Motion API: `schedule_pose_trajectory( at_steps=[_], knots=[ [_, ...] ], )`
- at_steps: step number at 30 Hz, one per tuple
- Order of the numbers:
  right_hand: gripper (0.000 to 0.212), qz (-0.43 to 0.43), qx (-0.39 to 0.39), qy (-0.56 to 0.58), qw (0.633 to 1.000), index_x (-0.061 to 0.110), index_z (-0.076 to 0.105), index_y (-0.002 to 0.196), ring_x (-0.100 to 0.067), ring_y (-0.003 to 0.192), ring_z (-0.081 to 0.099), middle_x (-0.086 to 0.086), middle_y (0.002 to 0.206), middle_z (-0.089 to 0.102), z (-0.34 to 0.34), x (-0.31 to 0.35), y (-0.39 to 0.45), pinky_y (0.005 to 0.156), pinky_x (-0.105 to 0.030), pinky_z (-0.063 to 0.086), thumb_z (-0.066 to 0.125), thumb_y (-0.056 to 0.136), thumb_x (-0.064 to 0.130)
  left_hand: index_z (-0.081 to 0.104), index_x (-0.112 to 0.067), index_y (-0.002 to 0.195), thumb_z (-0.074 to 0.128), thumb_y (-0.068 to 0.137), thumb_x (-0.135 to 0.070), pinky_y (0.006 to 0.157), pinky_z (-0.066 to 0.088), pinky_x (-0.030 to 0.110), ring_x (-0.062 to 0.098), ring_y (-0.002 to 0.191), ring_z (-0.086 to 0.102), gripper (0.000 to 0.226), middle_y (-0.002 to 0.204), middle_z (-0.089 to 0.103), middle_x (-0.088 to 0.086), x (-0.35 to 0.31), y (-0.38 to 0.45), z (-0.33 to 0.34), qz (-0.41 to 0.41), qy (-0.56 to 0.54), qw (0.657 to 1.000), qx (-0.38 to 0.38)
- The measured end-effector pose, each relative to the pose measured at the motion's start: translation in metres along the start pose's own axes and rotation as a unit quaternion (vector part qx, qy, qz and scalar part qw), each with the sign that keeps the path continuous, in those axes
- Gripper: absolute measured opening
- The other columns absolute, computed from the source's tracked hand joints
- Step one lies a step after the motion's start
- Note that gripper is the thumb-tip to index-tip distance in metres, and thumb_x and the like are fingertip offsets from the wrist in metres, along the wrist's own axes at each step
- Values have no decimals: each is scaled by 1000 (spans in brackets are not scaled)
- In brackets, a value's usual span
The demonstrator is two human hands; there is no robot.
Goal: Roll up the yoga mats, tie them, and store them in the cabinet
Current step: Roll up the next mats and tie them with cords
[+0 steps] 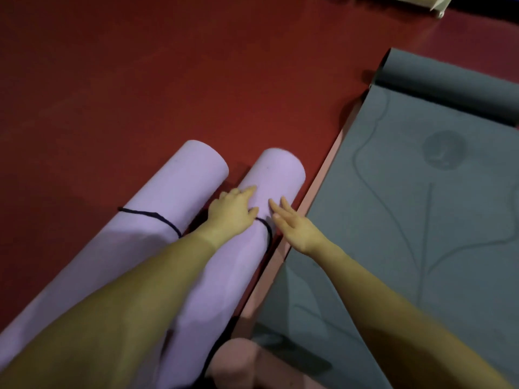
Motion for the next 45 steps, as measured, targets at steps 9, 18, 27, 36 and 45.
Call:
schedule_pose_trajectory(
  at_steps=[9, 18, 27, 36, 45],
  knots=[
    [56, 6, 8, -44, 999, 46, 11, 150, -15, 137, 36, 11, 161, 1, 22, -5, -26, 107, -39, 36, 37, 100, 47, 3, -39, 150, 25, 77, -77, 110, 19, 46, 33, 141, 18, 85, 159, 4, 12, 26, -86, 28, -29, 10, 999, -14],
    [55, -78, 27, 12, 996, 36, 16, 152, -11, 146, 15, 9, 160, 0, 71, 36, -50, 118, -33, 19, 40, 103, 29, 51, -26, 137, 39, 72, -69, 89, 44, 58, 43, 116, 54, 78, 137, 51, 18, 52, -123, 16, 2, 83, 993, -85],
    [51, -100, 19, -178, 979, 40, 11, 151, -6, 147, 2, 14, 160, -3, 87, 73, -16, 117, -42, 1, 29, 104, 39, 58, -23, 131, 41, 90, -47, 89, 46, 53, 39, 102, 62, 51, 128, 60, 14, 89, -118, 6, 7, 83, 989, -118],
    [54, -72, -57, -235, 968, 34, 22, 151, -20, 140, 31, 5, 159, 20, 11, 87, -54, 112, -38, 24, 40, 100, 37, 49, -10, 137, 34, 91, -44, 99, 40, 46, 39, 116, 54, 60, 134, 53, 20, 37, -112, -51, 19, 23, 995, -96],
    [50, -11, -185, -298, 936, 31, 29, 149, -21, 132, 42, 6, 153, 34, -135, 108, -179, 104, -37, 33, 40, 100, 37, 42, -12, 142, 33, 89, -43, 105, 28, 37, 33, 128, 43, 62, 144, 44, 11, -108, -138, -146, 123, -18, 983, -133]
  ],
)
Point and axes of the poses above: each hand's wrist, its own y-axis towards the middle knuckle, its own z-axis out of the palm, x = y × z, the point moved 10 cm from there along y, towards the middle knuckle
